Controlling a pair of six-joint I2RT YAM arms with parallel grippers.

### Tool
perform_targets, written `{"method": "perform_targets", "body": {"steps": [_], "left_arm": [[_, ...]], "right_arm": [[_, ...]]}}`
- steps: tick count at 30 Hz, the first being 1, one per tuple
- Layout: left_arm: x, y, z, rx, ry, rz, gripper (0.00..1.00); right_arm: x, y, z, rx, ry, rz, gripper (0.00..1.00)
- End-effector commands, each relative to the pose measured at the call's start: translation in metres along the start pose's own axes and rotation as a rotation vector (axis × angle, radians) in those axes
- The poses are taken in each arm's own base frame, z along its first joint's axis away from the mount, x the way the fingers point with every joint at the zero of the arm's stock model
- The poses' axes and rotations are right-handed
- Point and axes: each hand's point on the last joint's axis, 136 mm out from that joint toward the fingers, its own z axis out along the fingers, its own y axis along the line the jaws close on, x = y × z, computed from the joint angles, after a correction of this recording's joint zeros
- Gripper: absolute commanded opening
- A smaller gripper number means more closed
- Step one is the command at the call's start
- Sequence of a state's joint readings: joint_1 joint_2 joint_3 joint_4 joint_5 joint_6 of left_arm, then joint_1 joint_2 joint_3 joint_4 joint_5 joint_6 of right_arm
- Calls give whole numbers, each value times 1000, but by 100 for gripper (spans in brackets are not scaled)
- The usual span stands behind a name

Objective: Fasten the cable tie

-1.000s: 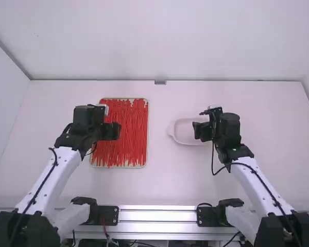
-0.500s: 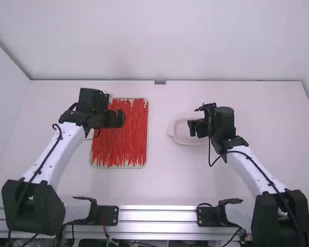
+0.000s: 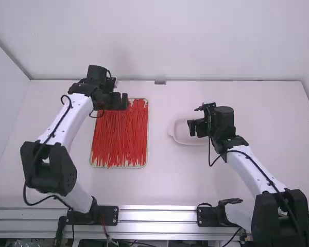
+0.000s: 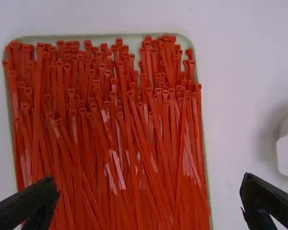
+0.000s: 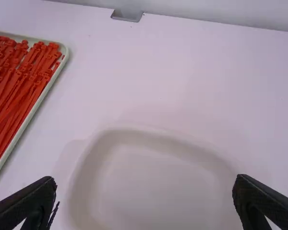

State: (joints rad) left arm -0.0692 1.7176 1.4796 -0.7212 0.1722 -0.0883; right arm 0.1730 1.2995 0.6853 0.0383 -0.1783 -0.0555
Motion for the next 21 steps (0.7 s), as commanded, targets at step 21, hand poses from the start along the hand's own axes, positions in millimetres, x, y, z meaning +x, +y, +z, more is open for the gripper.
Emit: {"method": "perform_targets", "body": {"steps": [21], "left_arm": [[-26, 15, 88, -34, -15, 20, 99]], "right_arm": [[-13, 2, -1, -7, -20, -5, 98]]}}
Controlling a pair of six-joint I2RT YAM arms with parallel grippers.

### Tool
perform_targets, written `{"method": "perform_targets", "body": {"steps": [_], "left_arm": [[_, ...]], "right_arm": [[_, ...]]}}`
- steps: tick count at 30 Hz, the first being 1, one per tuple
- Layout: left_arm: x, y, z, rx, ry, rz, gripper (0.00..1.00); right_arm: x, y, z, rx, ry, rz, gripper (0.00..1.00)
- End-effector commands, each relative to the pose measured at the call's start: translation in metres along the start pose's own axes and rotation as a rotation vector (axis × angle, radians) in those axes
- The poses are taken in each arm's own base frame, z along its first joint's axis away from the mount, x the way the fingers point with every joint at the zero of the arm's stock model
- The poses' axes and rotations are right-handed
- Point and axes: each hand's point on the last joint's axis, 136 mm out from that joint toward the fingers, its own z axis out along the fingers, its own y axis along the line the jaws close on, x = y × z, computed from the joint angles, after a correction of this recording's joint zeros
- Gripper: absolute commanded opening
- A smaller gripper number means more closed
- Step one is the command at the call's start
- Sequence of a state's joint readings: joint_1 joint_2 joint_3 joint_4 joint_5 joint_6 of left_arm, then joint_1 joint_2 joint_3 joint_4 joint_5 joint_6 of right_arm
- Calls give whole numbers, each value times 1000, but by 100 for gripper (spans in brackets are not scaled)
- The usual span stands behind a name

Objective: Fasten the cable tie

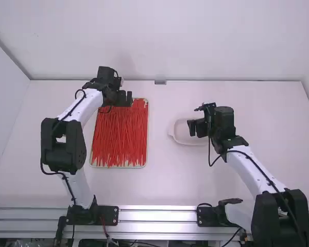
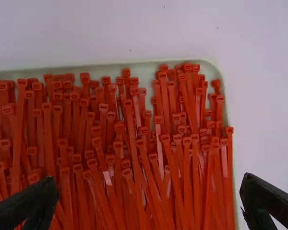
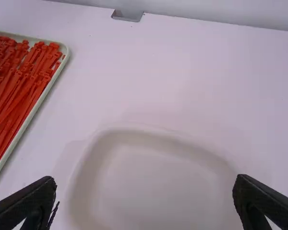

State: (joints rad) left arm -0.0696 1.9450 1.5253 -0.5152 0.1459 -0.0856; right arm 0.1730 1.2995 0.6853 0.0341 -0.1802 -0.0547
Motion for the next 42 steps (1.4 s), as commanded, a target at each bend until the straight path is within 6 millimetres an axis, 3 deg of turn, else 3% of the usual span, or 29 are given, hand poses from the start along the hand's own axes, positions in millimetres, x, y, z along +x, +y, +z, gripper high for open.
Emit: {"method": "perform_targets", "body": {"steps": [1, 13, 25, 32, 42], "left_arm": [[1, 3, 14, -26, 17, 9, 99], [17, 20, 35, -104, 36, -37, 100], [34, 37, 50, -180, 24, -103, 86], [31, 44, 50, -218, 6, -128, 66], [41, 47, 73, -217, 26, -152, 66]], "right_arm": [[-13, 2, -1, -5, -20, -7, 98], [-11, 1, -1, -2, -10, -12, 98], [-11, 1, -1, -1, -9, -10, 98], [-10, 1, -1, -2, -8, -10, 98], [-7, 1, -1, -1, 5, -7, 98]]}}
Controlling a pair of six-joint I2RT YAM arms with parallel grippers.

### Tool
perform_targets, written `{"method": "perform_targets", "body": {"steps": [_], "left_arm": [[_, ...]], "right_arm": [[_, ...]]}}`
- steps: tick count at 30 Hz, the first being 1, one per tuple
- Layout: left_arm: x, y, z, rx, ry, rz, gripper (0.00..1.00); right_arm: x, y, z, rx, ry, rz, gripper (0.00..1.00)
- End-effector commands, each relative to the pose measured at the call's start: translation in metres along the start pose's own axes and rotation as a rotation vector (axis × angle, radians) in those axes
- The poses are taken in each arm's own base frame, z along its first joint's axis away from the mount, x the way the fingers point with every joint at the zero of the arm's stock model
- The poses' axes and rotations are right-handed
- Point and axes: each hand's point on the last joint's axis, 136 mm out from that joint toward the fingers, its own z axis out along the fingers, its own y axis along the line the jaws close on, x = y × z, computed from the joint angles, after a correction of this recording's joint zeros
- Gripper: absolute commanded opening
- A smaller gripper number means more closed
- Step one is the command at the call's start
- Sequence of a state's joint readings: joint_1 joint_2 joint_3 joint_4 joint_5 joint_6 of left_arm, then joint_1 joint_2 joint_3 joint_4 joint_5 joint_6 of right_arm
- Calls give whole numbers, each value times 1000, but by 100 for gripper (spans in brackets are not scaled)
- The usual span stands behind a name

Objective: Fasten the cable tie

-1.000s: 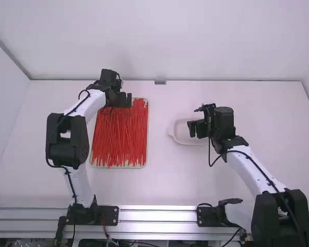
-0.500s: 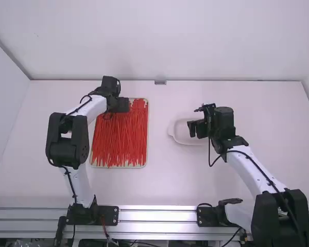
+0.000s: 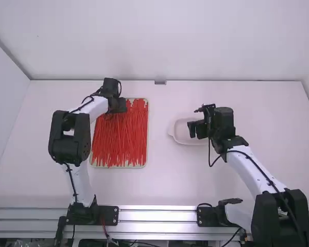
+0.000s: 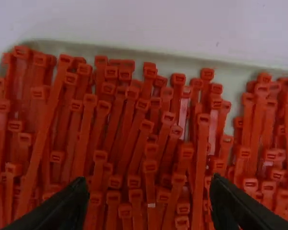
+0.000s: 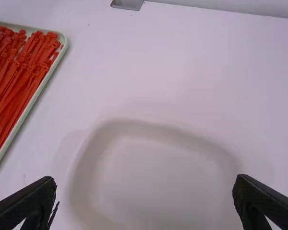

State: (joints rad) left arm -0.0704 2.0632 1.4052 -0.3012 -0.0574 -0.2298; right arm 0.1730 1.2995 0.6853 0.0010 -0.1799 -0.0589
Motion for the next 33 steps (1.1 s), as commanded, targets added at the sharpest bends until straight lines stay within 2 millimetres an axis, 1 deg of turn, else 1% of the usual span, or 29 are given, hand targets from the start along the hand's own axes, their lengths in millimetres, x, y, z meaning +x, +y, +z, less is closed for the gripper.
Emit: {"method": "perform_targets", "body": {"steps": [1, 6, 11, 14, 16, 18, 23, 30, 32, 33], "left_arm": [[12, 0, 12, -15, 33, -4, 66], [10, -1, 14, -13, 22, -19, 65], [6, -1, 14, -11, 7, -28, 61], [4, -1, 14, -10, -4, -29, 56], [2, -2, 14, -8, -13, -30, 49], [0, -2, 14, -7, -17, -30, 46], [-2, -3, 15, -4, -29, -31, 45], [0, -3, 19, -5, -24, -46, 45], [-1, -3, 19, -4, -29, -46, 44], [-1, -3, 19, -4, -29, -46, 40]], "right_arm": [[-15, 0, -2, 0, -27, -9, 98], [-15, 0, -2, 0, -27, -12, 98], [-15, 0, -2, 0, -25, -28, 98], [-15, 0, -2, 0, -27, -28, 98], [-15, 0, -2, 3, -28, -28, 98], [-15, 0, -2, 4, -28, -29, 98], [-15, -1, -2, 5, -28, -34, 98], [-14, -7, -3, 16, -25, -21, 98], [-14, -7, -3, 15, -25, -22, 98], [-14, -6, -3, 13, -26, -24, 98]]}}
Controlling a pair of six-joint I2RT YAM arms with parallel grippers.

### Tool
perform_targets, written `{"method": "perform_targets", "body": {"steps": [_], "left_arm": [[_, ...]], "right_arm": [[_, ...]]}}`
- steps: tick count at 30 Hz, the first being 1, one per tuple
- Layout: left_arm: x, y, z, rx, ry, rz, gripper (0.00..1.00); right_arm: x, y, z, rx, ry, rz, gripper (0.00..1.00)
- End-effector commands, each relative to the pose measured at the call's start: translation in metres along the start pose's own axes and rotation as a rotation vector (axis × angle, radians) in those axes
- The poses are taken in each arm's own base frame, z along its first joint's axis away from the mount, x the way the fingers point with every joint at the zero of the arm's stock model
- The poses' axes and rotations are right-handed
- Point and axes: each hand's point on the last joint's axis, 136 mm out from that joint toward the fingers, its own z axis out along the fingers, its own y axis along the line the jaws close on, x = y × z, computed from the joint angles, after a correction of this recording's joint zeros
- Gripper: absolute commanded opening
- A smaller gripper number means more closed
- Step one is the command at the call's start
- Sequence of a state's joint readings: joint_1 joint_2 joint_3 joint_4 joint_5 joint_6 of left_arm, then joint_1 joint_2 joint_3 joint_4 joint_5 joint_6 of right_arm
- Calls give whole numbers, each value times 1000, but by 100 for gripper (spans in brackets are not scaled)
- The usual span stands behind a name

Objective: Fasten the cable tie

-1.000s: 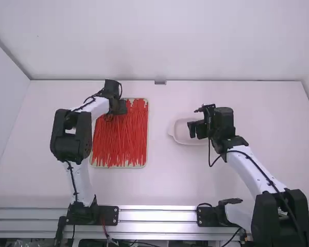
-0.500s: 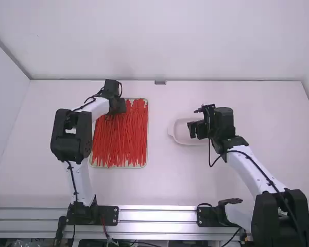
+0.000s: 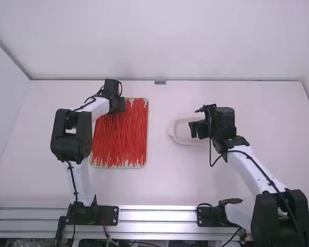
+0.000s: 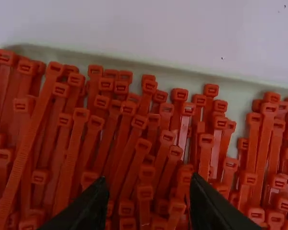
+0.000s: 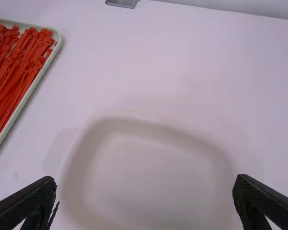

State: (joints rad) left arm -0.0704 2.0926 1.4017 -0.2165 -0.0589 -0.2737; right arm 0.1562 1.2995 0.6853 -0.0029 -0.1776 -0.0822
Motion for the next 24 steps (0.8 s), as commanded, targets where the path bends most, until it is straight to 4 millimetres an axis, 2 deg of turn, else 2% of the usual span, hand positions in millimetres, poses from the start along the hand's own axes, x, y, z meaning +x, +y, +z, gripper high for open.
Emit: {"method": "perform_targets", "body": {"steps": [1, 16, 24], "left_arm": [[9, 1, 8, -17, 22, 1, 38], [20, 3, 19, -25, 52, 0, 36], [17, 2, 19, -22, 41, -1, 34]], "right_arm": [[-15, 0, -2, -2, -29, -12, 98], [-16, -1, -2, 0, -31, -10, 98], [-16, 0, -2, -2, -30, -11, 98]]}}
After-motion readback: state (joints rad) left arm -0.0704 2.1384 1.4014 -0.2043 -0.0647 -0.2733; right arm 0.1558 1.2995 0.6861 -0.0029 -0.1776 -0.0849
